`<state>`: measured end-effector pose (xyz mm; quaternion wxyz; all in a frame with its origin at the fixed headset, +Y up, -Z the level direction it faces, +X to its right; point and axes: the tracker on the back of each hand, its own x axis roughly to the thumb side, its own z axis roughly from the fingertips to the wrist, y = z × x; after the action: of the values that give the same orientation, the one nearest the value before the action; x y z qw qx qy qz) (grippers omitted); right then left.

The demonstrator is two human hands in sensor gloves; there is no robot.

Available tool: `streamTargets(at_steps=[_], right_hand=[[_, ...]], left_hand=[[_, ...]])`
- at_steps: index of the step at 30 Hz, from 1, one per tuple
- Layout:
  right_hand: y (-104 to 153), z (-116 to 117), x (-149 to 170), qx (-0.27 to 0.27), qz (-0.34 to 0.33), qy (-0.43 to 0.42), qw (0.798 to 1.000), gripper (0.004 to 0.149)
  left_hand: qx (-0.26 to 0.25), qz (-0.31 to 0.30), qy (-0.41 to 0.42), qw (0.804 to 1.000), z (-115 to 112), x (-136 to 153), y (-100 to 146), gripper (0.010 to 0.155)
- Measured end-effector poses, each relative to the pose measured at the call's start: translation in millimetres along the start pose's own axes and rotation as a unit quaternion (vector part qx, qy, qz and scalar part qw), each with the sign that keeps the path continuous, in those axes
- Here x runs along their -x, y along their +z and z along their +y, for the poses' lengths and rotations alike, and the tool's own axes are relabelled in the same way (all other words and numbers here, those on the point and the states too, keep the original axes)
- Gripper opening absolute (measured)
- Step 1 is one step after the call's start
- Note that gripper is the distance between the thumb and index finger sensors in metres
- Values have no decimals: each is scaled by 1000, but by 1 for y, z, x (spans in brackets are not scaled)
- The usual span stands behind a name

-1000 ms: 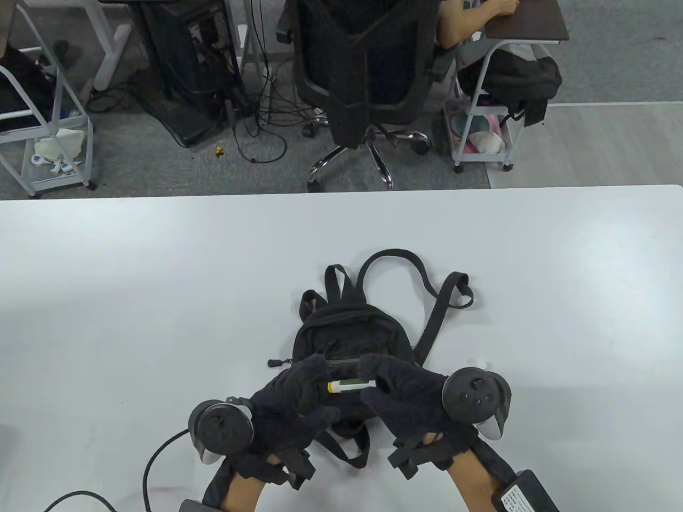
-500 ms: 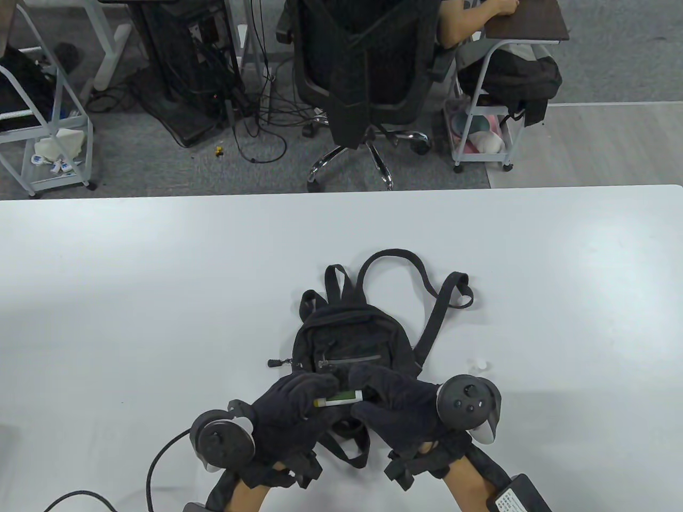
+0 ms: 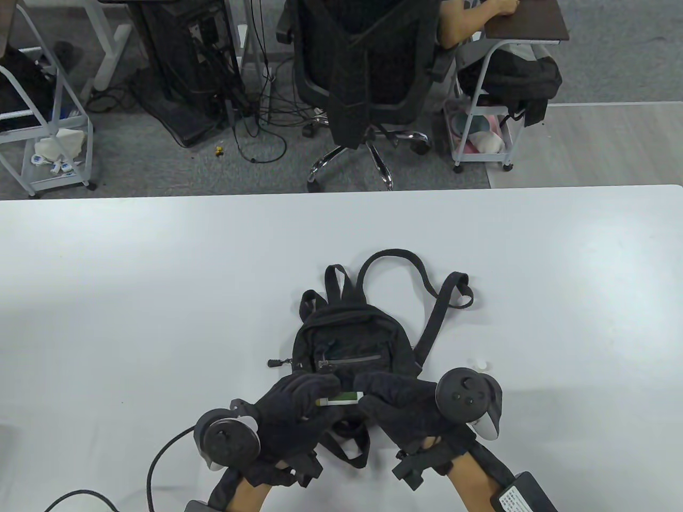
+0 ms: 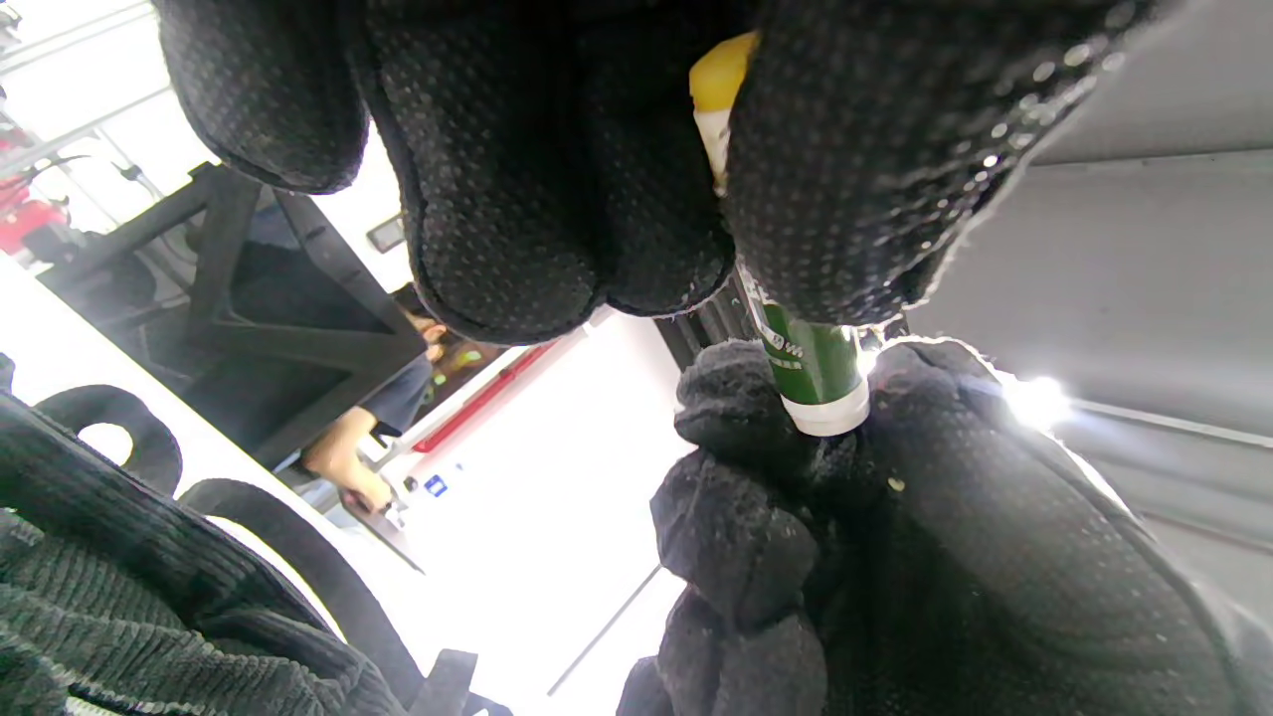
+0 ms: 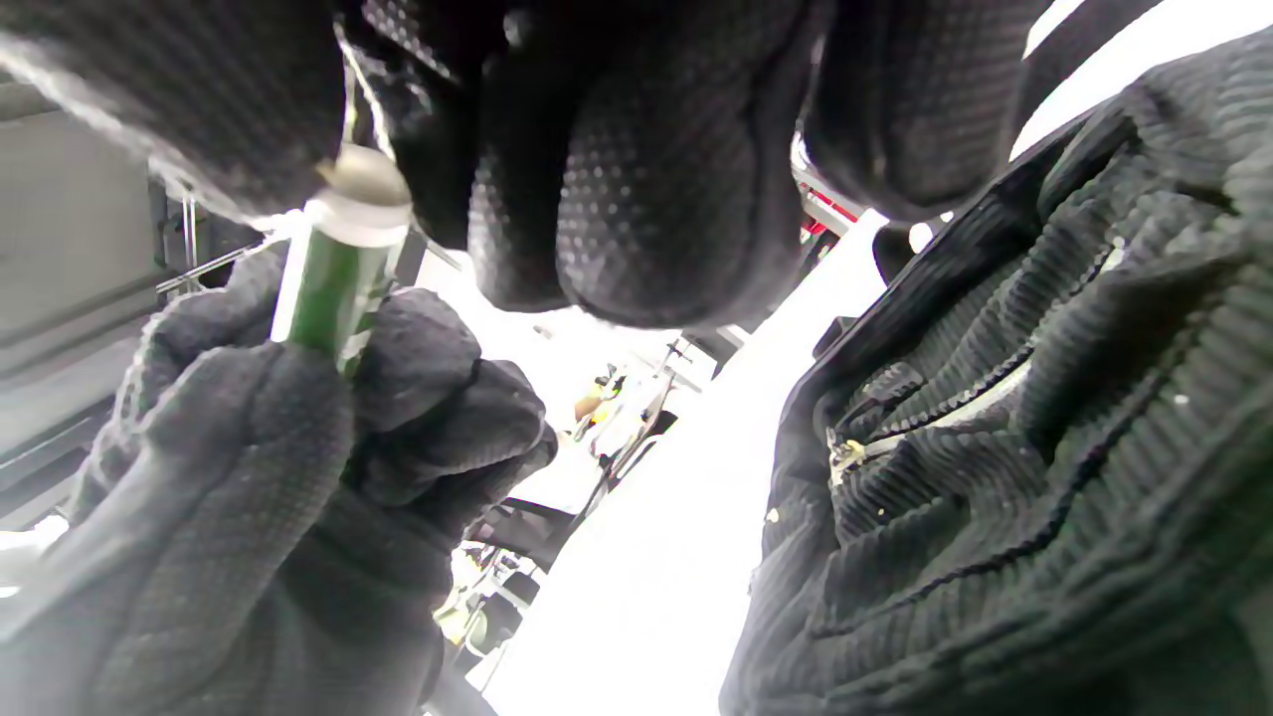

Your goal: Apply lubricant on backpack

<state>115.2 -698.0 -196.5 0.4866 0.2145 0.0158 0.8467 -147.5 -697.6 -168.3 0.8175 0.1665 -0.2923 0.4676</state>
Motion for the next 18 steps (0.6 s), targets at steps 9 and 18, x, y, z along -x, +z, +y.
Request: streamTargets(at_steps=[9,18], right_hand=[[1,2,4,7,10,10,1000,57],[1,2,0,0,-7,21,1000,55]], left_hand=[[1,-1,-5,1000,0,0,-1,53],[1,-2,-5,1000,1,0,0,53]])
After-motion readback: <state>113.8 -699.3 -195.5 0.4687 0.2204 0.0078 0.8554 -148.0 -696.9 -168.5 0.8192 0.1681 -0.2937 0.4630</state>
